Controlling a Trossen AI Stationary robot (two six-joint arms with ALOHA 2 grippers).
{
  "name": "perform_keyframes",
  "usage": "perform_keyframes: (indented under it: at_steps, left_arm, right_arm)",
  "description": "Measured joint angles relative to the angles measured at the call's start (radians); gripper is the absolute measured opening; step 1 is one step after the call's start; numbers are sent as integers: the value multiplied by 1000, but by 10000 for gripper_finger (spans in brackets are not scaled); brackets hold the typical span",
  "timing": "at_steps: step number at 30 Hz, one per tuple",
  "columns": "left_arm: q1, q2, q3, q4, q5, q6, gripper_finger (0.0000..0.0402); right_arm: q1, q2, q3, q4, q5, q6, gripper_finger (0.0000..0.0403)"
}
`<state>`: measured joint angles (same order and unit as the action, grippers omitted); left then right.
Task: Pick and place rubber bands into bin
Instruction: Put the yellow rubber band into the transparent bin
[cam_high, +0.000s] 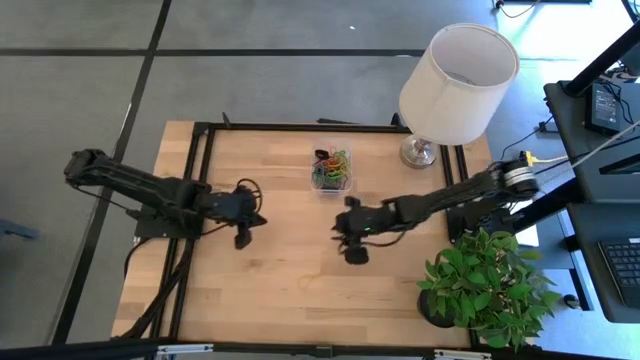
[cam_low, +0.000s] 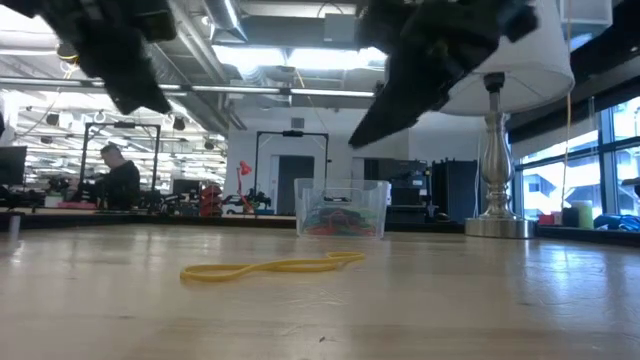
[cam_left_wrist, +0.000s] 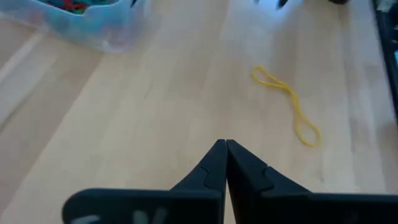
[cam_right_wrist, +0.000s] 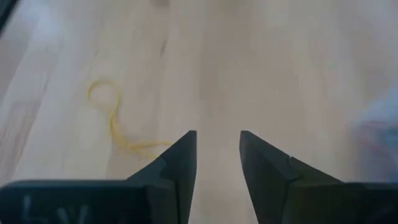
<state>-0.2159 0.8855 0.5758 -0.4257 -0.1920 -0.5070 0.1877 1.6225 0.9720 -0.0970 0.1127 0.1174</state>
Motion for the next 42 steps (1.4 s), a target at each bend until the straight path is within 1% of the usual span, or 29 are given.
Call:
perform_keyframes:
  at_steps: [3,8,10,14,19,22,24,26,29,30,34,37,39,42]
  left_arm:
    - [-34,-71,-28,-26,-3,17,2]
    - [-66,-171,-66,-44,-5,94,2]
    - [-71,-210,-86,-50,-5,145,2]
    - [-69,-276,-135,-34,7,212,2]
    - [-69,-323,-173,-17,40,228,2]
    - [-68,-330,-185,20,54,244,2]
    - [-68,-334,-192,5,59,243,3]
    - [-68,-333,-191,12,68,243,2]
    - [-68,-334,-191,13,96,242,2]
    - [-68,-334,-191,11,99,241,2]
    - [-68,-334,-191,6,77,241,2]
    - [-68,-334,-191,5,23,242,2]
    - [-68,-333,-191,6,-19,258,3]
    - [-68,-331,-191,13,-31,289,3]
  right_arm:
    - [11,118,122,-99,-61,-20,115]
    - [41,278,291,-273,-64,-18,108]
    - [52,332,347,-310,-64,-3,109]
    - [59,408,409,-366,-65,76,110]
    - [55,453,411,-396,-50,217,108]
    - [53,469,416,-424,-36,267,96]
    - [53,480,419,-443,-29,272,83]
    - [54,489,419,-447,-30,270,62]
    - [56,491,418,-454,-41,279,17]
    - [56,490,417,-453,-41,291,10]
    - [56,461,411,-437,-44,352,6]
    - [50,417,401,-472,-62,349,3]
    - [45,366,403,-473,-50,348,3]
    - [32,286,408,-499,-6,323,2]
